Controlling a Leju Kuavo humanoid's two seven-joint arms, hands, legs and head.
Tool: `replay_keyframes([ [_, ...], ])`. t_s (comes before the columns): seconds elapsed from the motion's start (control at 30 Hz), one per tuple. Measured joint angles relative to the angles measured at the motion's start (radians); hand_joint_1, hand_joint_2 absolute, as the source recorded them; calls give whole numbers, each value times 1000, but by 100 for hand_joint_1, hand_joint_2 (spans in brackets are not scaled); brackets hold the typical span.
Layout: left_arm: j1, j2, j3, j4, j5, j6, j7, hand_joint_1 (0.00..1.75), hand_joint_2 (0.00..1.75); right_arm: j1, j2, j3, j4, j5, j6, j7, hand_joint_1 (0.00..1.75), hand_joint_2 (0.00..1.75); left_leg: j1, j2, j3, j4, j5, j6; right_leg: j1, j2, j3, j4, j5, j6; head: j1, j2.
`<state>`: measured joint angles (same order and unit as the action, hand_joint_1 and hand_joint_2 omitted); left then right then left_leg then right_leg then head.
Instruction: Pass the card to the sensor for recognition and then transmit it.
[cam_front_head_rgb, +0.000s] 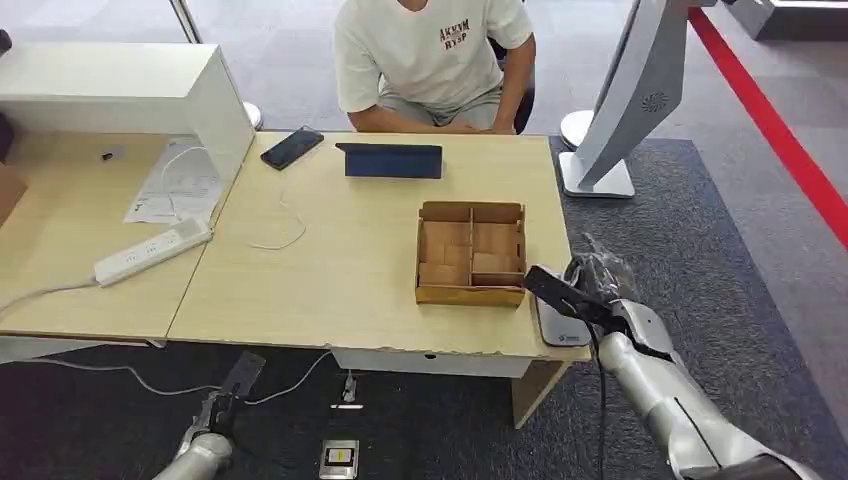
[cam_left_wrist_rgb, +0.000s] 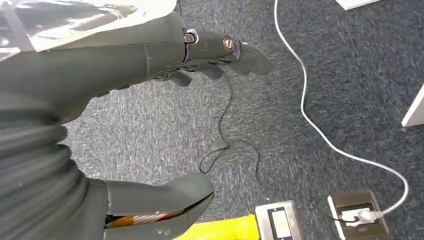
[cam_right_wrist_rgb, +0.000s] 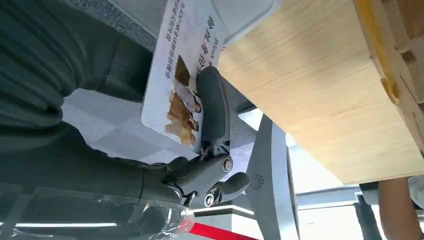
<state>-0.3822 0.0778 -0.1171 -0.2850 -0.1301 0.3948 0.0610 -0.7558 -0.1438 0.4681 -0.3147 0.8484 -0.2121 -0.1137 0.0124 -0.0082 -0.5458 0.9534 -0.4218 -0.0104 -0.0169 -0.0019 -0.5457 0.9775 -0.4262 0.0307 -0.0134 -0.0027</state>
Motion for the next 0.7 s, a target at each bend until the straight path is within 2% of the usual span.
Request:
replay_keyframes([
  [0.4,1,3,1,0,11,6,0,0,175,6,10,3,0,8,23,-7,175,175,0,0,1,0,0,0,0,0,1,0,0,0,0,0],
  [0.7,0,5,1,0,-9,-6,10,0,175,-91,50,4,-26,-40,-90,-72,175,175,0,0,-1,0,1,0,0,0,-1,1,1,0,0,0],
])
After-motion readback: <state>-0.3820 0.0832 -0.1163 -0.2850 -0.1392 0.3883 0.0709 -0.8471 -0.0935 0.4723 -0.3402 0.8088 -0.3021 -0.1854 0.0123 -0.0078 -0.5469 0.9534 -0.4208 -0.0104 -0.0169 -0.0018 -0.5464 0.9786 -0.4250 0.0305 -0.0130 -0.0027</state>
